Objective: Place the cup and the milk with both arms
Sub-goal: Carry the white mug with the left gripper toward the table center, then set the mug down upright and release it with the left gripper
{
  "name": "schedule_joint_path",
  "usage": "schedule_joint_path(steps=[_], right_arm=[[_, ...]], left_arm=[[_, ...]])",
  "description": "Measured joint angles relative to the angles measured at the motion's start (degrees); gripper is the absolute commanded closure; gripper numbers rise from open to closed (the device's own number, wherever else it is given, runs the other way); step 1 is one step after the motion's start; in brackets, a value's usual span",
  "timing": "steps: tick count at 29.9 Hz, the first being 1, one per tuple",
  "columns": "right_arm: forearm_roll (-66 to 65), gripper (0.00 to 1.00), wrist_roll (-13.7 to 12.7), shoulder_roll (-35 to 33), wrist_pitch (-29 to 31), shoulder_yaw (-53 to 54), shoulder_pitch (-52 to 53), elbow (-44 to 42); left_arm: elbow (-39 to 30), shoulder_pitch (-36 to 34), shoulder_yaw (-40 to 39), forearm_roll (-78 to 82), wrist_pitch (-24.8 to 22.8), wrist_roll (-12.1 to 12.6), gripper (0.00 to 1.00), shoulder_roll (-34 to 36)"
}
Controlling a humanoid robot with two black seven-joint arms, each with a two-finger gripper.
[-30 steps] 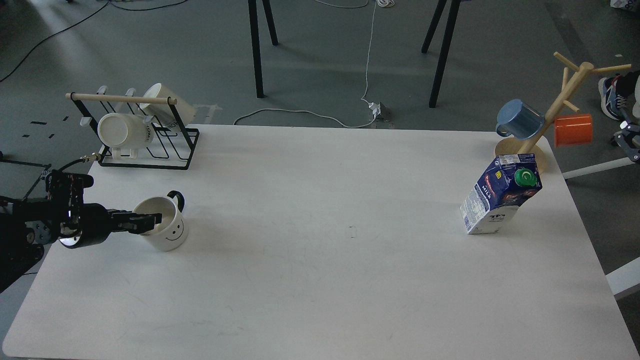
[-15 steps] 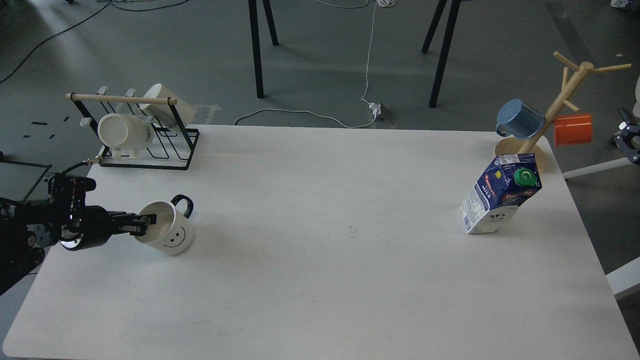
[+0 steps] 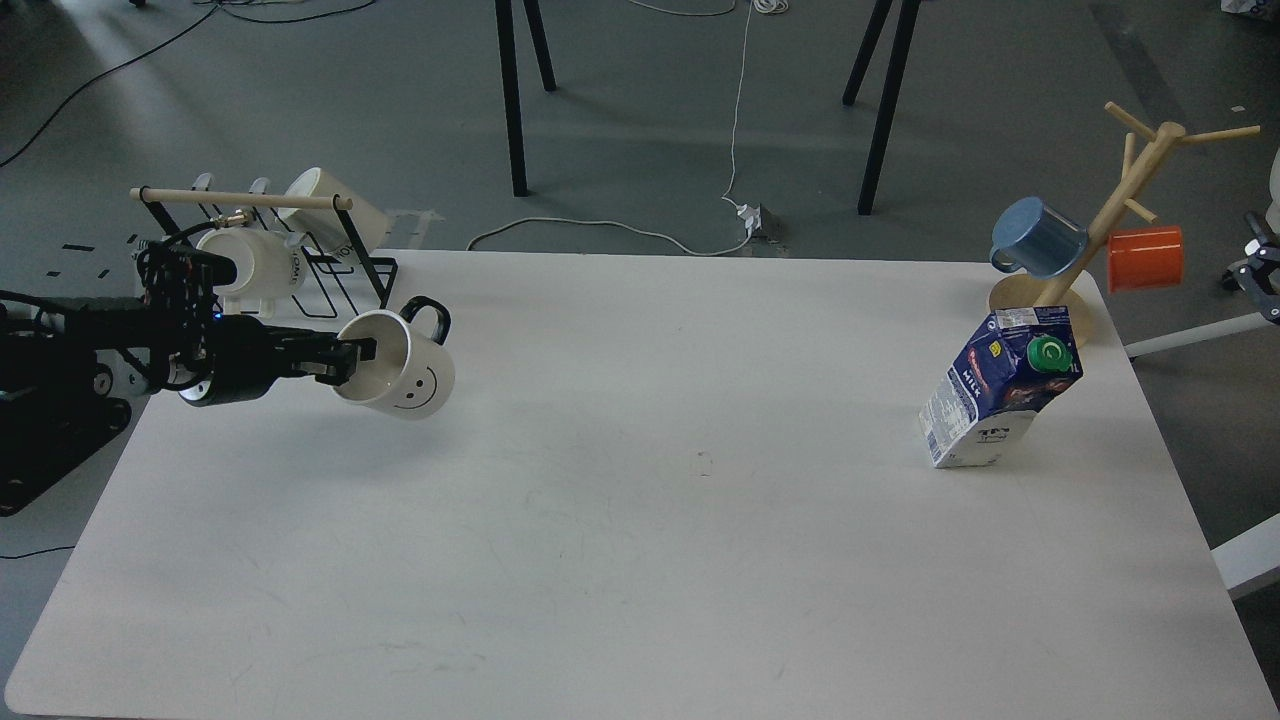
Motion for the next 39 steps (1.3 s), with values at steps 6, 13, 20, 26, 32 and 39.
schedule_joint_path(steps=[6, 13, 20, 26, 32, 39], right_arm=[[0.01, 0.01, 0.00, 0.33, 0.00, 0.01, 0.21, -1.35], [0.01, 0.01, 0.00, 0.32, 0.00, -0.15, 1.18, -2.03], [-0.07, 0.01, 0.00, 0.33, 0.00, -0.23, 1.37, -2.19], [-0.08, 0.01, 0.00, 0.33, 0.00, -0.24, 1.37, -2.27], [-0.08, 0.01, 0.00, 0.33, 0.00, -0.24, 1.32, -2.26], [-0.08, 0.01, 0.00, 0.42, 0.00, -0.39, 1.28, -2.24]], left_arm=[[-3.73, -6.02, 2.99, 1.15, -6.01, 0.00, 0.98, -7.00], [-3.28, -12.06, 8.24, 3.38, -7.89, 0.00, 0.98, -18.41], [3.19, -11.77, 13.13, 8.56, -7.62, 0.00, 0.98, -30.17], [9.11, -10.75, 16.84, 10.53, -6.96, 0.00, 0.94, -35.97], [10.67, -10.36, 17.24, 10.61, -6.37, 0.00, 0.91, -37.34], [10.71, -10.13, 17.26, 10.56, -6.44, 0.00, 0.80, -37.34]])
